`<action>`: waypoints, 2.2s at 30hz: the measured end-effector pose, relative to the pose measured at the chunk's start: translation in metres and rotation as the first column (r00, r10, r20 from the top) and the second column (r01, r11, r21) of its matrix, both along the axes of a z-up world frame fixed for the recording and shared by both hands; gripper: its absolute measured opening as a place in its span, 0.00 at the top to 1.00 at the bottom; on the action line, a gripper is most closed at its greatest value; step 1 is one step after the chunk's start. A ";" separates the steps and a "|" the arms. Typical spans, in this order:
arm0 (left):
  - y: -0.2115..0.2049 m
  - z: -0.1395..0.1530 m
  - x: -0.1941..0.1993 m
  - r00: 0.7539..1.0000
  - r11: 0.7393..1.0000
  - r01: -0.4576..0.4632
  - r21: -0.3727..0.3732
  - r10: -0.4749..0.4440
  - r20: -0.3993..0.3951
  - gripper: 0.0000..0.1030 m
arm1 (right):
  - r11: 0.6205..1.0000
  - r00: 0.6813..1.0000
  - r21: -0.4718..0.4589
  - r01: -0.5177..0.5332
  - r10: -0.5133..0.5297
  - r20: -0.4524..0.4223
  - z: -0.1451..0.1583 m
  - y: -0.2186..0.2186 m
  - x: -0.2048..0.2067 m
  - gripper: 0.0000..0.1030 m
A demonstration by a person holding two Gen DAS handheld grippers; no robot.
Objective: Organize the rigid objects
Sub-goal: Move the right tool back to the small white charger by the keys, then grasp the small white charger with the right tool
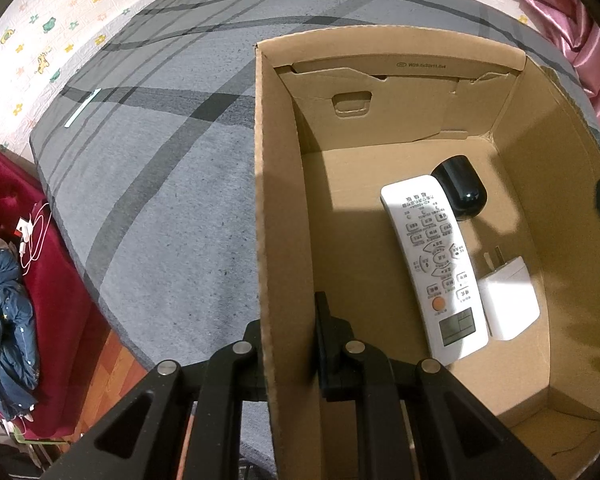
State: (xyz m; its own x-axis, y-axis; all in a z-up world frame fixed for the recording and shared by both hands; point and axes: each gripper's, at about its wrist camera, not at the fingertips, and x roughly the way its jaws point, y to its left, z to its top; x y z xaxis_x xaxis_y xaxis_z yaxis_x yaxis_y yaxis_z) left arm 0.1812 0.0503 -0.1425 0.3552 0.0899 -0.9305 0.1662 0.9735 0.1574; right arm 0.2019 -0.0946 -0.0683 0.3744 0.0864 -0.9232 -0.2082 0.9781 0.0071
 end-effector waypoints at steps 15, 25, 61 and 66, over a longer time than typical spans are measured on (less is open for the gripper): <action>0.000 0.000 0.000 1.000 1.000 0.000 0.001 0.000 0.000 0.86 | 0.992 0.991 -0.012 0.126 -0.126 0.035 0.015 -0.078 0.000 0.00; 0.001 0.002 0.001 1.000 1.000 0.000 -0.010 0.000 -0.008 0.86 | 0.978 0.978 -0.024 0.210 -0.209 0.020 0.001 -0.117 0.002 0.00; -0.002 0.002 -0.001 1.000 1.000 0.004 0.003 -0.004 0.004 0.86 | 0.923 0.908 -0.047 0.382 -0.384 -0.168 -0.122 -0.176 -0.002 0.28; -0.002 0.002 -0.001 1.000 1.000 0.003 0.005 -0.003 0.005 0.86 | 0.929 0.913 -0.017 0.369 -0.365 -0.182 -0.123 -0.173 0.000 0.59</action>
